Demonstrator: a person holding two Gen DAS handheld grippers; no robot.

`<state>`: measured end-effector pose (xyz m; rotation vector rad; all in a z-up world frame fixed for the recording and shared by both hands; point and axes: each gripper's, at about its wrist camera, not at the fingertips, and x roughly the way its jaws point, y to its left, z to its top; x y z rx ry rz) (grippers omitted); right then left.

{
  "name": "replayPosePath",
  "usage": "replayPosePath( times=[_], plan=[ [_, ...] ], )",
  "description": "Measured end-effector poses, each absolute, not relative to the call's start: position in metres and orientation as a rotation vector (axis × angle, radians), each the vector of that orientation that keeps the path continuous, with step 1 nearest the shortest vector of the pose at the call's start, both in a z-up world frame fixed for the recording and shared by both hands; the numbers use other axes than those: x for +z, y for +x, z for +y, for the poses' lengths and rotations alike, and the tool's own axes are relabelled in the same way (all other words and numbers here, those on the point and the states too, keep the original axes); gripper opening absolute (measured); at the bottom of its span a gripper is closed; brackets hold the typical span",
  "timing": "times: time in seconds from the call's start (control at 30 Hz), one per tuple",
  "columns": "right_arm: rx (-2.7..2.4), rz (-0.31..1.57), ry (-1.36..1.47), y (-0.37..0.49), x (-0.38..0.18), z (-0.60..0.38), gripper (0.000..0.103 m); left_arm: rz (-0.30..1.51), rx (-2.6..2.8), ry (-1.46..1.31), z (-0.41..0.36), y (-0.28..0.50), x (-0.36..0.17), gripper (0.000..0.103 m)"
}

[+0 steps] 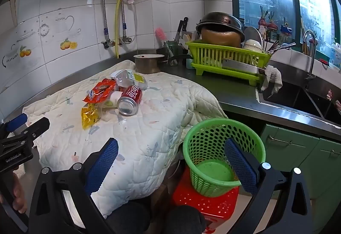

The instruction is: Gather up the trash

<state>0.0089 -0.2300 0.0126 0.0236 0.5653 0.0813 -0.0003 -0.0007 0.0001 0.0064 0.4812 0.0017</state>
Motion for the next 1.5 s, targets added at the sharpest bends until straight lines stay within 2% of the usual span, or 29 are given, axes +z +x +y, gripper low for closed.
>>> replayPosePath(
  times=[1.5],
  plan=[
    [0.078, 0.567, 0.014, 0.012, 0.013, -0.223, 0.097, 0.488, 0.005, -0.01, 0.006, 0.002, 0.0, 0.098]
  ],
)
